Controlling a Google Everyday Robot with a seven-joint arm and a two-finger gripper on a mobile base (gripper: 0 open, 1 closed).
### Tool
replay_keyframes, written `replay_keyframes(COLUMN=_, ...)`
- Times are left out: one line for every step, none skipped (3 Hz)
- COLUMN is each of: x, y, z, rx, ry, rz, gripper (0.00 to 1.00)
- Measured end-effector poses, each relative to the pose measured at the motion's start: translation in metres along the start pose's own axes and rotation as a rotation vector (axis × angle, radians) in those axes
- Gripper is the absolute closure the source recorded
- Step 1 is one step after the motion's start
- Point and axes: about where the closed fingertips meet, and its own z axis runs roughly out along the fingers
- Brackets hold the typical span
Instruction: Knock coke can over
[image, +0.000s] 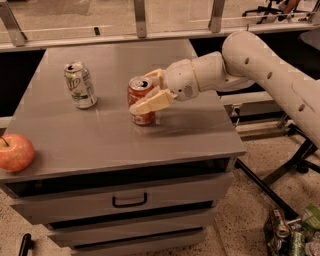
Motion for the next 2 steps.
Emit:
replay_keyframes(x=-0.0006, y=-0.0024, z=0.0057, rx=-0.028, ry=0.026, rz=0.014, gripper=0.68)
replay_keyframes(x=-0.0103, y=-0.0114, z=-0.0013, rx=-0.018, ry=0.191, rz=-0.008, gripper=0.92)
